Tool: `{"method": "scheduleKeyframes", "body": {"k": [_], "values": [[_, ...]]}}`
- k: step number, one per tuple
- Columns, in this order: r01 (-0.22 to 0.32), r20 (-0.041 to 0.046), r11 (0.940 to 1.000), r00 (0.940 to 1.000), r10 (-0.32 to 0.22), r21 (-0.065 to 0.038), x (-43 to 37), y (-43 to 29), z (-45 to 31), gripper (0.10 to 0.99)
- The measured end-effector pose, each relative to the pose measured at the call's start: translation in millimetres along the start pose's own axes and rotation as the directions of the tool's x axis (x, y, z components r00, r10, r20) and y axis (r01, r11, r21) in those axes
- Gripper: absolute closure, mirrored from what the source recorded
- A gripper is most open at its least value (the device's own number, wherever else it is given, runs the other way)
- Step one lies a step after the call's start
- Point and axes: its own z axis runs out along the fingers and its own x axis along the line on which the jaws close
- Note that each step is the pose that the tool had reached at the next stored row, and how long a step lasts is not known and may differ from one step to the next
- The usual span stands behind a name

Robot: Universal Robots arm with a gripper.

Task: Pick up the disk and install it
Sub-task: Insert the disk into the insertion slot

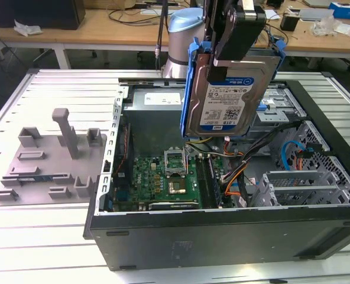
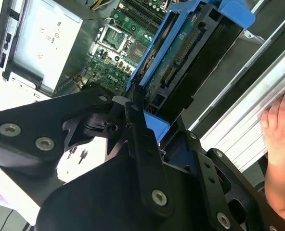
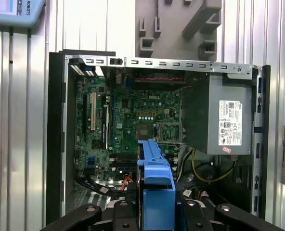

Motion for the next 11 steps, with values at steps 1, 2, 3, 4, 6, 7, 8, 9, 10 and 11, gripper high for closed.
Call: {"method": "scheduleKeyframes", "body": {"k": [1,2,3,4,6,7,8,9,10,11], "values": [[0.0,0.0024,1.0,1.0,0.0,0.004,0.0,-0.1,-0.1,0.718],[0.0,0.0029,1.0,1.0,0.0,0.008,0.1,-0.4,0.0,0.718],[0.001,0.0027,0.9999,1.0,-0.001,0.011,0.4,-0.7,-0.1,0.718],[0.001,0.0028,0.9999,1.0,-0.001,0.012,0.6,-0.9,0.0,0.718],[0.0,0.0027,0.9999,1.0,0.0,0.015,0.9,-1.3,-0.1,0.718],[0.0,0.0027,0.9999,1.0,0.0,0.015,1.0,-1.4,-0.1,0.718],[0.0,0.0026,0.9999,1.0,0.0,0.016,1.6,-1.6,-0.1,0.718],[0.0,0.0027,0.9999,1.0,0.0,0.016,2.6,-2.1,-0.2,0.718],[-0.001,0.0026,0.9999,1.0,0.001,0.016,3.4,-2.8,-0.2,0.718],[-0.001,0.0026,0.9999,1.0,0.001,0.016,4.1,-3.4,-0.3,0.718]]}}
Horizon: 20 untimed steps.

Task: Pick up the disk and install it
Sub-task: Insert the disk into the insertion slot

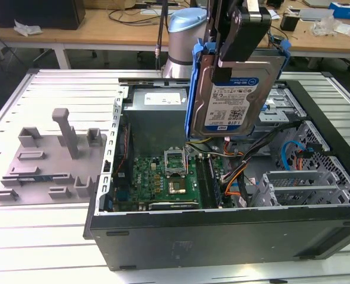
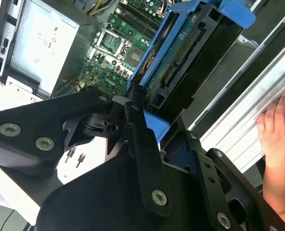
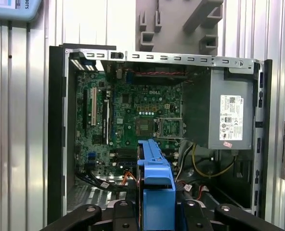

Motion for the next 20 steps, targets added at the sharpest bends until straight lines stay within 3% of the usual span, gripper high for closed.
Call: {"method": "scheduleKeyframes", "body": {"k": [6,15,20], "values": [[-0.003,0.0,1.0,1.0,0.003,0.0,5.7,-5.2,-0.4,0.718],[-0.005,0.0,1.0,1.0,0.005,0.001,21.2,-23.1,-1.0,0.718],[-0.005,0.0,1.0,1.0,0.005,0.001,27.3,-29.2,-1.0,0.718]]}}
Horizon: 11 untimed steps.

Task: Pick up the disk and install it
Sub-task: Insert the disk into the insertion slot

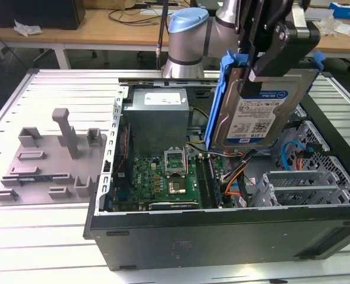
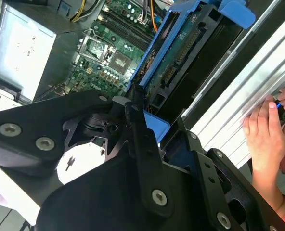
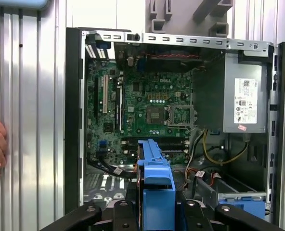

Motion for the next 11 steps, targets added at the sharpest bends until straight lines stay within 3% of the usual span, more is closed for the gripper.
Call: {"method": "scheduleKeyframes", "body": {"k": [11], "values": [[-0.001,0.0,1.0,1.0,0.001,0.0,21.0,-14.2,0.4,0.718]]}}
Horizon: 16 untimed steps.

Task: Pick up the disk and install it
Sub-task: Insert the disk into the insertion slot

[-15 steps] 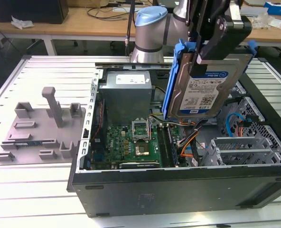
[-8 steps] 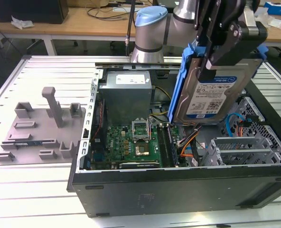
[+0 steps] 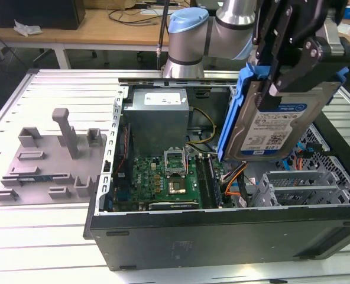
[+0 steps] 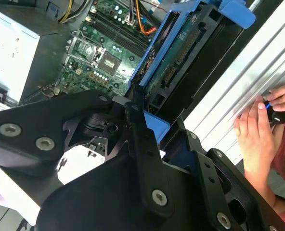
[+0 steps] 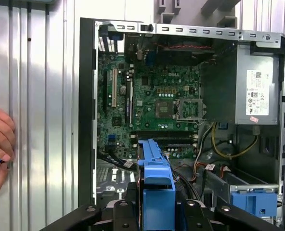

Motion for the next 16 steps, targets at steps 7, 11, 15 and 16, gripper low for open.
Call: {"method": "scheduleKeyframes", "body": {"k": [7,11,15,16], "values": [[-0.001,0.0001,1.0,1.0,0.001,0.0,7.3,-11.6,0.5,0.718],[-0.003,0.0001,1.0,1.0,0.003,0.0,8.7,-26.3,1.0,0.718],[-0.005,0.0,1.0,1.0,0.005,0.0,10.5,-37.8,1.4,0.718],[-0.006,0.0,1.0,1.0,0.006,0.0,11.1,-41.0,1.5,0.718]]}}
